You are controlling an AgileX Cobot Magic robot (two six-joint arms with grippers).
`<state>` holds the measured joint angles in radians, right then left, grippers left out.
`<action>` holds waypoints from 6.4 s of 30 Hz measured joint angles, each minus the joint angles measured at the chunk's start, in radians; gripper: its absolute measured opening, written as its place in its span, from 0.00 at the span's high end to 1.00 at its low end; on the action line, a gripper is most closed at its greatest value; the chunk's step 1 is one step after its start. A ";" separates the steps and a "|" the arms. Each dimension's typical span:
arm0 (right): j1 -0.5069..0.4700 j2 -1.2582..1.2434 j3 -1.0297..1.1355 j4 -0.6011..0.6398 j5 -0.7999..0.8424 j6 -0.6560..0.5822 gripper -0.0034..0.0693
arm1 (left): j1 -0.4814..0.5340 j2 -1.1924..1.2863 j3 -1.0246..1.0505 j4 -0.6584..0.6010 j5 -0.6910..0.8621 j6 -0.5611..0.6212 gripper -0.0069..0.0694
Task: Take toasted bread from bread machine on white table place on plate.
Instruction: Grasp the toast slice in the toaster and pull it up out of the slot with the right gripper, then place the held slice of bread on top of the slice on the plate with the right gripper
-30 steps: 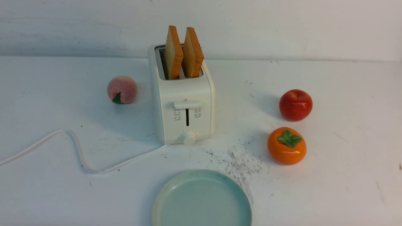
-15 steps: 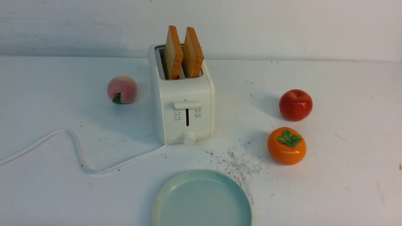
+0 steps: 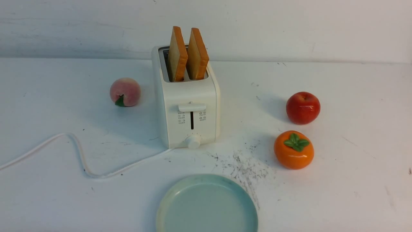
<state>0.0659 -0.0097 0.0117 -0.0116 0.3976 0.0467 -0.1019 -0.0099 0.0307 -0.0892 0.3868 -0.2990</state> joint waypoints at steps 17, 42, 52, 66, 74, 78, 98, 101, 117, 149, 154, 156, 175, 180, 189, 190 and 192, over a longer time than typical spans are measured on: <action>0.000 0.000 0.012 0.282 -0.078 0.161 0.62 | 0.000 0.000 0.000 0.000 0.000 0.000 0.59; 0.000 0.053 -0.191 0.770 -0.254 -0.025 0.83 | 0.000 0.000 0.000 0.000 0.000 0.000 0.59; 0.000 0.608 -0.532 0.759 0.044 -0.457 0.96 | 0.000 0.000 0.000 0.000 0.000 0.000 0.59; 0.096 1.426 -1.082 0.794 0.573 -0.636 0.96 | 0.000 0.000 0.000 0.000 0.000 0.000 0.59; 0.275 1.474 -1.260 0.702 0.408 -0.559 0.96 | 0.000 0.000 0.000 0.002 -0.005 0.000 0.59; 0.335 1.512 -1.344 0.583 0.346 -0.474 0.96 | 0.000 0.000 0.000 -0.076 -0.111 -0.066 0.59; 0.399 1.938 -1.834 0.407 0.137 -0.373 0.57 | 0.000 0.000 0.000 -0.565 -0.418 -0.295 0.59; 0.399 1.981 -1.837 0.408 0.091 -0.373 0.45 | 0.000 0.000 0.000 -0.566 -0.418 -0.295 0.59; 0.399 2.062 -1.837 0.498 -0.073 -0.370 0.38 | 0.000 0.000 0.000 -0.566 -0.387 -0.295 0.60; 0.350 1.698 -1.837 0.438 0.220 -0.431 0.80 | 0.000 0.273 -0.576 -0.445 0.366 -0.211 0.92; 0.314 1.547 -1.837 0.359 0.580 -0.345 0.80 | 0.000 0.526 -0.755 -0.429 0.559 -0.114 0.92; 0.297 1.495 -1.837 0.306 0.749 -0.271 0.80 | 0.000 0.635 -0.822 -0.427 0.576 -0.072 0.92; 0.299 1.323 -0.907 1.055 0.473 -0.677 0.80 | 0.000 1.268 -1.177 -0.479 0.624 0.126 0.90; 0.299 1.428 -0.821 1.400 0.405 -0.957 0.80 | 0.000 1.291 -1.181 -0.480 0.625 0.128 0.89; 0.299 1.611 -0.817 1.520 0.416 -1.141 0.80 | 0.000 1.293 -1.186 -0.480 0.626 0.128 0.89; 0.299 1.614 -0.817 1.520 0.415 -1.148 0.80 | 0.000 1.293 -1.186 -0.480 0.626 0.128 0.89; 0.299 1.659 -0.817 1.523 0.401 -1.185 0.80 | 0.000 1.293 -1.186 -0.480 0.627 0.128 0.88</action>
<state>0.3648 1.6497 -0.8054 1.5112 0.7982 -1.1379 -0.1019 1.2833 -1.1552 -0.5695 1.0135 -0.1709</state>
